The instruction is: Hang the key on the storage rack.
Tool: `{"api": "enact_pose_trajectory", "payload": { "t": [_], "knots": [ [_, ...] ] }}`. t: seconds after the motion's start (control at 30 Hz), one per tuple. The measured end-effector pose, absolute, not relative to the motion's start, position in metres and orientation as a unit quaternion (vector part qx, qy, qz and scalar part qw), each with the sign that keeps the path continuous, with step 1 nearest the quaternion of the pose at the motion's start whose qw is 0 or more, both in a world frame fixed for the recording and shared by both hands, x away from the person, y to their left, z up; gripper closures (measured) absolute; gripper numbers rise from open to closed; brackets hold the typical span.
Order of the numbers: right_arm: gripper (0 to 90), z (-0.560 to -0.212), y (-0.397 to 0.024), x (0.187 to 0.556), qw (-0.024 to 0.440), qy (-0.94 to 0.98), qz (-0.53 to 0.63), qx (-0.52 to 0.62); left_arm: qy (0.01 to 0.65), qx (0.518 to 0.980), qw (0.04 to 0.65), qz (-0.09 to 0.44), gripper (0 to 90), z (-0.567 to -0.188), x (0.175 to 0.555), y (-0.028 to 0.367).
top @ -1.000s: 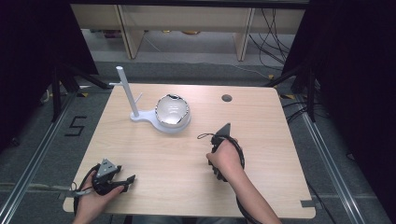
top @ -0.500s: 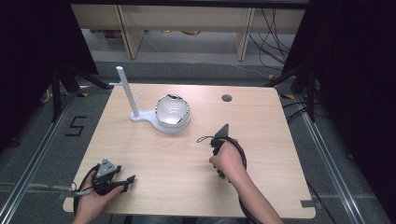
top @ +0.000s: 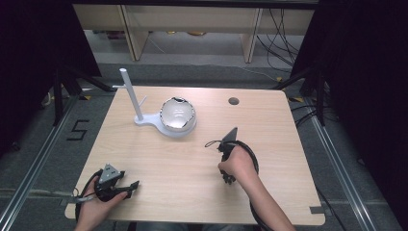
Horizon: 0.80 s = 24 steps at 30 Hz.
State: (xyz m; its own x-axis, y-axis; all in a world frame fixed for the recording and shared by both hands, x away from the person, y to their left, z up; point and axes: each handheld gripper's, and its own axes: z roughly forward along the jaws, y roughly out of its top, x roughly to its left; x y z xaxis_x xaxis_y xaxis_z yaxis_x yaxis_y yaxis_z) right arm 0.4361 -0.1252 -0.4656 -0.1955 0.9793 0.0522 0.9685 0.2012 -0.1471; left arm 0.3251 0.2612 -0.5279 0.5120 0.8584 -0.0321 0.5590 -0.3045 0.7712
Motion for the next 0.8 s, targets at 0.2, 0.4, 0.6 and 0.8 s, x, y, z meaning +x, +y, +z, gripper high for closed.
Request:
{"api": "enact_pose_trajectory", "payload": {
  "t": [0.2, 0.4, 0.6, 0.8],
  "knots": [
    [80.1, -0.446, -0.156, 0.457, 0.024, -0.799, -0.003, -0.602, 0.452, 0.783, 0.378, 0.198, 28.1, -0.528, 0.325, 0.261],
    [80.8, -0.449, -0.146, 0.451, 0.073, -0.773, 0.012, -0.63, 0.451, 0.785, 0.377, 0.198, 27.9, -0.528, 0.325, 0.261],
    [69.1, -0.455, -0.138, 0.44, 0.083, -0.784, 0.017, -0.615, 0.452, 0.782, 0.379, 0.199, 27.9, -0.528, 0.325, 0.261],
    [66.7, -0.463, -0.133, 0.435, 0.081, -0.788, 0.027, -0.609, 0.452, 0.782, 0.38, 0.199, 27.9, -0.528, 0.325, 0.261]
  ]
}}
